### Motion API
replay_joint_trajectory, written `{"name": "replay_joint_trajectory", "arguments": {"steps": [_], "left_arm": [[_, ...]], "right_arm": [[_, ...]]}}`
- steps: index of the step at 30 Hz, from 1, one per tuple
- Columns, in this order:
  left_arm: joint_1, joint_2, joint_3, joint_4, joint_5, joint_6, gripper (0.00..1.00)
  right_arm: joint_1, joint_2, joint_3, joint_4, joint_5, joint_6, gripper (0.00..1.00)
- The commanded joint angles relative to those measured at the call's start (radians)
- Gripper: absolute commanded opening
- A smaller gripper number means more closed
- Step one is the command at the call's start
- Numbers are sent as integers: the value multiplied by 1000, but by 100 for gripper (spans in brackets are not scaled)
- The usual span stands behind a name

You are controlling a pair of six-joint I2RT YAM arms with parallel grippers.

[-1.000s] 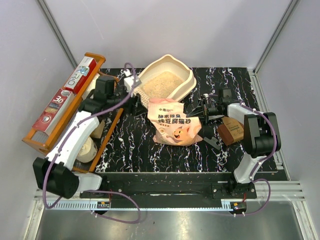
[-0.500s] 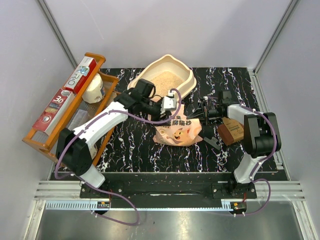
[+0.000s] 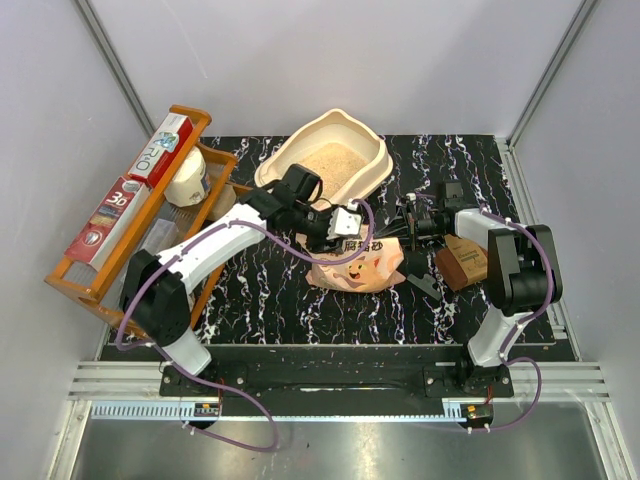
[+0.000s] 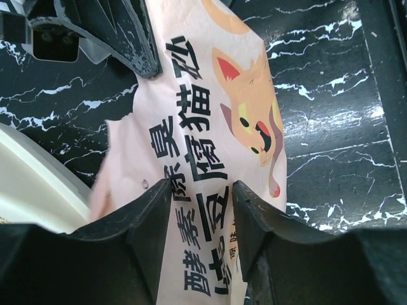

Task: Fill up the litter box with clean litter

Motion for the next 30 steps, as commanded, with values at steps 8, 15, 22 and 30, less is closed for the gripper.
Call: {"name": "replay_joint_trajectory", "arguments": {"steps": [8,15,22,30], "left_arm": [[-5,46,52,-49,-17,83,31],[0,43,70,-48,-8,-22,10],[6,19,37,14,35,-173,6],[7,5,-12,121,50,-352,5]], "right_arm": [[0,-31,-1,-16,-103,23,0],[-44,-45,20,-26,-68,-52,10],[-99,-113,466,-542,344,-846,50],[-60,-477,260,-433,458,-1570,61]]}}
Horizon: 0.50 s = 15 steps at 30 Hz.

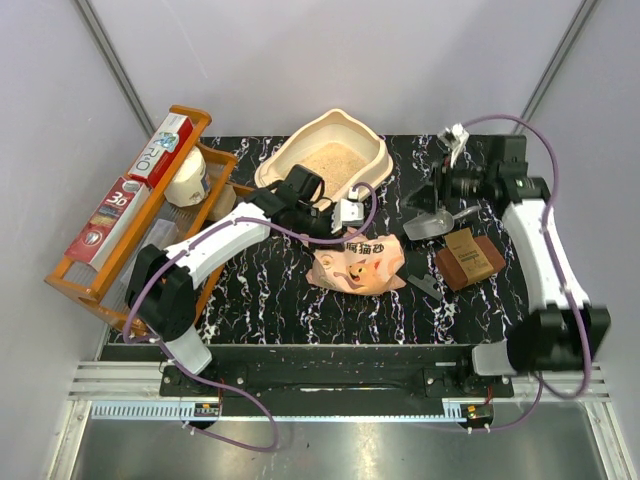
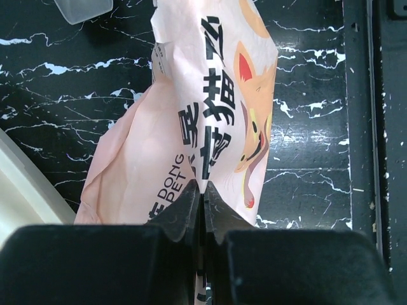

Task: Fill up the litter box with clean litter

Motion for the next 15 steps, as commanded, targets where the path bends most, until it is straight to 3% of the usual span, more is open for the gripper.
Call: {"name": "replay_joint_trajectory", "arguments": {"steps": [1,5,10,15], "left_arm": [[3,-44,-22,119,65,-141,6],[5,-47,-34,165,68,-205,5],[5,-50,-43,185,85,-243,5],[6,-65,-59,185,82,-248,5]], "right_arm": [[61,-195,-183,-26,102,-515,61],[182,-284,-289,17,168,-679,61],[292,-254,-321,130,245,-673,62],[315,-177,-311,169,253,-675,63]]}}
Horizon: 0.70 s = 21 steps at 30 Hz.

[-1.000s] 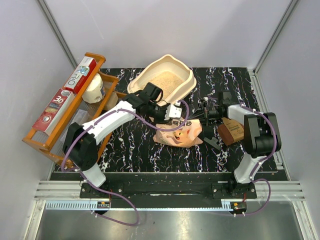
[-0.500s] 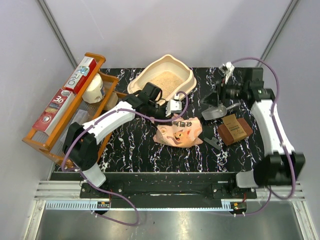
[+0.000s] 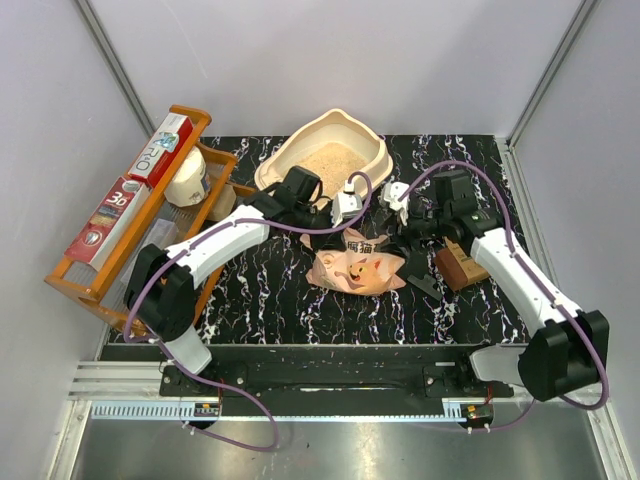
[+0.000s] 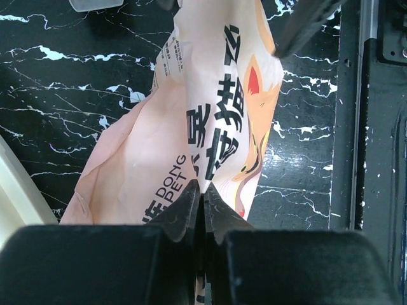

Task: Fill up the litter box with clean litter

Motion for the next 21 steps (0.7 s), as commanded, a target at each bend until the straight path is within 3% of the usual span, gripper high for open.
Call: {"name": "replay_joint_trajectory", "arguments": {"steps": [1,21], "left_arm": [[-4,-67,-14,73,76,-34,5],[34,-63,-12,98,90,-87,3]], "right_arm": [[24,41,20,88,35,-54,63],[64,91,-47,62,99,-91,52]]}}
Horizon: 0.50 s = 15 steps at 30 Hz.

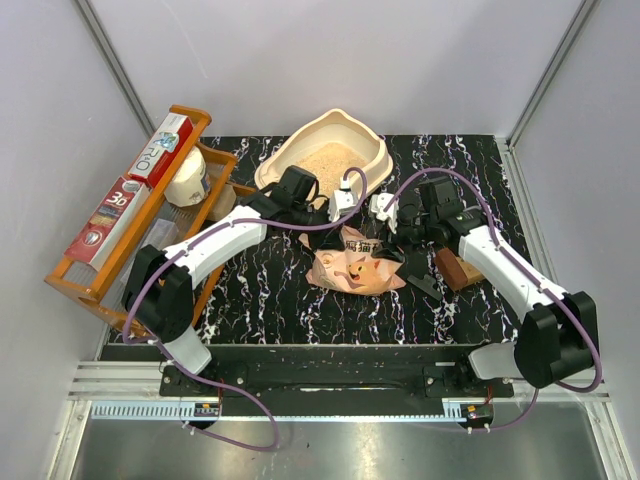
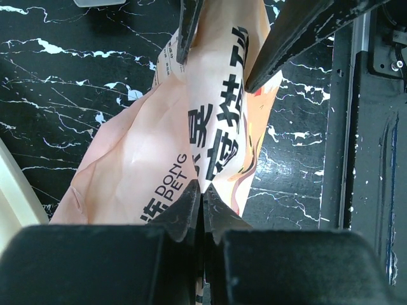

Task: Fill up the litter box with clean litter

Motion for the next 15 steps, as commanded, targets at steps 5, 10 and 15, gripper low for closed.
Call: {"name": "replay_joint_trajectory", "arguments": {"steps": [5,10,15], "left_arm": [[15,-49,11,71,68,-33,2],[61,-78,-18,12,57,16,11],[165,-130,-102,-58,91,68,20]], "right_arm": [[9,-5,-15,12,44,-8,41],[9,-3,-6,-19,52,14,23],[7,18,26,-29,-5,84,15]]}}
